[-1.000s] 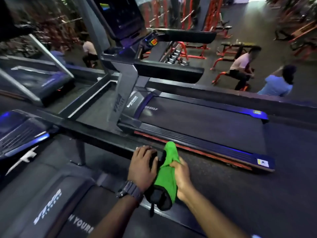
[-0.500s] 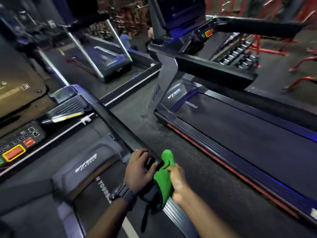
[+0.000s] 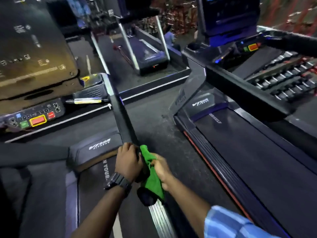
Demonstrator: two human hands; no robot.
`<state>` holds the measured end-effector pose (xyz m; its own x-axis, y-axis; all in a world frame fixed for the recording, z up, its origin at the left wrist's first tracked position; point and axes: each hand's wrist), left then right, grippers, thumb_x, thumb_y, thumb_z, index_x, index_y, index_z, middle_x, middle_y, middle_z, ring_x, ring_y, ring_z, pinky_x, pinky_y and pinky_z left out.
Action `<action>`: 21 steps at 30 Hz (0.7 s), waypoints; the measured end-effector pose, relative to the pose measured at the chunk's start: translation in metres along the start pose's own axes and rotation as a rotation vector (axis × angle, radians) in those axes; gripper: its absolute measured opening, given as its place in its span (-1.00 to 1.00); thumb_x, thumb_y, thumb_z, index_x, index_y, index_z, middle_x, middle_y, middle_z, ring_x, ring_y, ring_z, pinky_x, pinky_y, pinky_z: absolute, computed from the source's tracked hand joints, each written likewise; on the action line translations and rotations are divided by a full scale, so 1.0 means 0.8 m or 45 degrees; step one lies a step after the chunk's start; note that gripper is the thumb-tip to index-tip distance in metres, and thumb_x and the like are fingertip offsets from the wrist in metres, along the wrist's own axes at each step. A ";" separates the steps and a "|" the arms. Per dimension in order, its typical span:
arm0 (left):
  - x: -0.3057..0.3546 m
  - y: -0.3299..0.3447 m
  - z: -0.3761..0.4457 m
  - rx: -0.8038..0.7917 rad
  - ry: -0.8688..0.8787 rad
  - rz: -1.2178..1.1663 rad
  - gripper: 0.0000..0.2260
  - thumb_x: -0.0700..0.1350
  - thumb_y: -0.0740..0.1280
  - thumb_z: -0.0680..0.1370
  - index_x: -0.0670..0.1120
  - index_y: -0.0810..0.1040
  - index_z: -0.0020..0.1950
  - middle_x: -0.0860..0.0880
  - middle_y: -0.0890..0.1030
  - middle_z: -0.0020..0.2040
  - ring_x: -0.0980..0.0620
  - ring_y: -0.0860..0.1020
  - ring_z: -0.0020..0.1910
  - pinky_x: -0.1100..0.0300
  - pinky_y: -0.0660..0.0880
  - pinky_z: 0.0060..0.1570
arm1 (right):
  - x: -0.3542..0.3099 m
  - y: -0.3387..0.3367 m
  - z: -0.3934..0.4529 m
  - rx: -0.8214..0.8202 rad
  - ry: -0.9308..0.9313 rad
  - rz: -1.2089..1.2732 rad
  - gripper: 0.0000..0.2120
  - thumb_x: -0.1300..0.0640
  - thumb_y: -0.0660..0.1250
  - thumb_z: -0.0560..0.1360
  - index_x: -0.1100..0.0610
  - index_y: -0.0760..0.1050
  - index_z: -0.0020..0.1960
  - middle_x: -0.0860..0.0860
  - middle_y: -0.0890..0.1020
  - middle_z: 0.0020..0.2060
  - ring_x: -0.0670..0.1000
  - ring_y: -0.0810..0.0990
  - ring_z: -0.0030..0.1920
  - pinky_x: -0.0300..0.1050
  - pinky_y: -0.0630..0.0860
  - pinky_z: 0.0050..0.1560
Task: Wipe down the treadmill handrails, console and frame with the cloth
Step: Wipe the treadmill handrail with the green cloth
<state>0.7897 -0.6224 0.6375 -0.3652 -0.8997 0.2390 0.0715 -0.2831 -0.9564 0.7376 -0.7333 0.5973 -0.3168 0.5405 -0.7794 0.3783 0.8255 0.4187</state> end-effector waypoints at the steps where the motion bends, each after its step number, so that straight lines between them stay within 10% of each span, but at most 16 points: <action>1: 0.002 0.000 0.003 0.006 -0.039 0.000 -0.68 0.03 0.11 0.42 -0.13 0.55 -0.08 -0.16 0.54 -0.10 -0.24 0.49 -0.09 -0.05 0.40 -0.02 | -0.003 -0.005 0.002 -0.032 -0.086 -0.102 -0.66 0.24 0.26 0.40 0.09 0.64 0.13 0.09 0.68 0.06 0.05 0.62 0.02 -0.05 0.54 0.08; 5: 0.010 0.003 -0.005 0.094 -0.030 0.040 -0.71 -0.01 0.13 0.43 -0.15 0.55 -0.07 -0.17 0.52 -0.11 -0.23 0.48 -0.14 -0.03 0.36 -0.05 | 0.029 -0.051 -0.017 -0.118 -0.142 -0.404 -0.57 0.48 0.18 0.43 0.04 0.58 0.06 -0.09 0.65 -0.03 -0.21 0.59 -0.12 -0.34 0.49 -0.06; 7: 0.010 0.003 0.000 0.107 -0.037 0.030 -0.71 -0.02 0.11 0.44 -0.15 0.54 -0.10 -0.16 0.52 -0.13 -0.22 0.48 -0.14 -0.06 0.42 -0.06 | 0.033 -0.062 0.004 -0.209 -0.178 -0.523 -0.64 0.36 0.20 0.40 0.02 0.58 0.02 -0.01 0.66 -0.11 -0.13 0.57 -0.18 -0.17 0.50 -0.15; 9: 0.012 0.007 0.004 0.113 -0.066 0.036 -0.70 -0.02 0.10 0.43 -0.16 0.54 -0.12 -0.17 0.53 -0.13 -0.23 0.50 -0.12 -0.08 0.46 -0.08 | 0.017 -0.048 0.057 -0.267 -0.343 -0.594 -0.69 0.20 0.21 0.36 -0.09 0.57 -0.01 0.07 0.67 -0.07 -0.03 0.58 -0.11 0.15 0.51 -0.08; 15: 0.043 0.020 -0.005 0.307 -0.260 0.194 -0.82 -0.14 0.22 0.47 -0.22 0.52 -0.07 -0.21 0.51 -0.01 -0.23 0.51 -0.02 -0.05 0.43 -0.03 | 0.023 -0.051 0.103 -0.546 -1.127 -0.746 -0.53 0.26 0.23 0.32 0.09 0.51 0.22 -0.05 0.51 0.16 -0.05 0.46 0.23 -0.24 0.31 0.34; 21: 0.078 0.015 -0.003 0.234 -0.485 0.320 -0.84 -0.28 0.28 0.39 -0.16 0.63 -0.12 -0.21 0.57 -0.02 -0.21 0.54 -0.01 0.09 0.44 -0.01 | 0.095 -0.100 0.099 -0.680 -0.779 -0.614 -0.51 0.21 0.18 0.27 -0.04 0.47 0.17 -0.01 0.57 0.11 0.05 0.55 0.15 0.03 0.51 0.21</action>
<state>0.7656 -0.6814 0.6407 0.0471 -0.9955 0.0817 0.2887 -0.0647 -0.9552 0.7520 -0.7716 0.4677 0.2337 0.0671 -0.9700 -0.1708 0.9849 0.0270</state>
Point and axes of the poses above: each hand's wrist, its own z-axis towards the middle knuckle, its own y-axis out of the palm, x = y × z
